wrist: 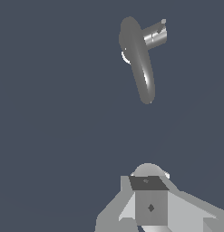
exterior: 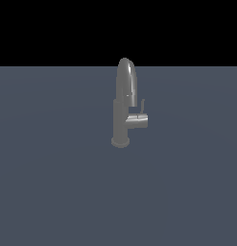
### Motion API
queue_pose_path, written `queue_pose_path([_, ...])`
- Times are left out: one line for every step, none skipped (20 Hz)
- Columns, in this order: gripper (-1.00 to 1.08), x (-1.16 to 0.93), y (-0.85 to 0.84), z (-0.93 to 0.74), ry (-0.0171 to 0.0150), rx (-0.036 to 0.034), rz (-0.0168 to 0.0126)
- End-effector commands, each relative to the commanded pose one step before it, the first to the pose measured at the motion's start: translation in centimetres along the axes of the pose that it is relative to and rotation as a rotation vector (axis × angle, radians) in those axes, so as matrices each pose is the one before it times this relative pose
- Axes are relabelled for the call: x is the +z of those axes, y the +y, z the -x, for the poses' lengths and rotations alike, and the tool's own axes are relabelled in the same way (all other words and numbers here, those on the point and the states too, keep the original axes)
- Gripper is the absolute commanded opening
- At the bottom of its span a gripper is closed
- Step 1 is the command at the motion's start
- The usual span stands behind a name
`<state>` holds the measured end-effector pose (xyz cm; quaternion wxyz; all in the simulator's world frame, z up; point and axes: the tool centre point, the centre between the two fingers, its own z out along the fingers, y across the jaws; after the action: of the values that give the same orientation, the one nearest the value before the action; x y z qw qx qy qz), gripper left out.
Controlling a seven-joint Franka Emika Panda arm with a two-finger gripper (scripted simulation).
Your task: Turn on the faucet by rotating a designated handle.
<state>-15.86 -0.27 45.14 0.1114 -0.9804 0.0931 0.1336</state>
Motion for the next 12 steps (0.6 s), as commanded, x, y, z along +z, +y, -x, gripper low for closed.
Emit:
queue_pose_path([-1.00, 0.020, -0.011, -1.477, -0.03518, 0.03320, -0.03259])
queue_pose_path([-1.00, 0.004, -0.008, -0.584, -0.01411, 0.01313, -0.01307])
queue_pose_path([-1.00, 0.003, -0.008, -0.586, -0.01417, 0.01317, -0.01313])
queue_pose_path([-1.00, 0.003, -0.008, -0.588, -0.01424, 0.01321, -0.01321])
queue_pose_path([-1.00, 0.003, -0.008, -0.590, -0.01429, 0.01324, -0.01326])
queue_pose_path([-1.00, 0.002, -0.008, -0.592, -0.01436, 0.01328, -0.01333])
queue_pose_path([-1.00, 0.002, -0.008, -0.594, -0.01442, 0.01331, -0.01340])
queue_pose_path([-1.00, 0.002, -0.008, -0.596, -0.01448, 0.01335, -0.01346])
queue_pose_path([-1.00, 0.002, -0.008, -0.598, -0.01454, 0.01338, -0.01352])
queue_pose_path([-1.00, 0.001, -0.007, -0.600, -0.01460, 0.01342, -0.01359])
queue_pose_path([-1.00, 0.001, -0.007, -0.602, -0.01466, 0.01345, -0.01365])
queue_pose_path([-1.00, 0.001, -0.007, -0.604, -0.01474, 0.01349, -0.01372])
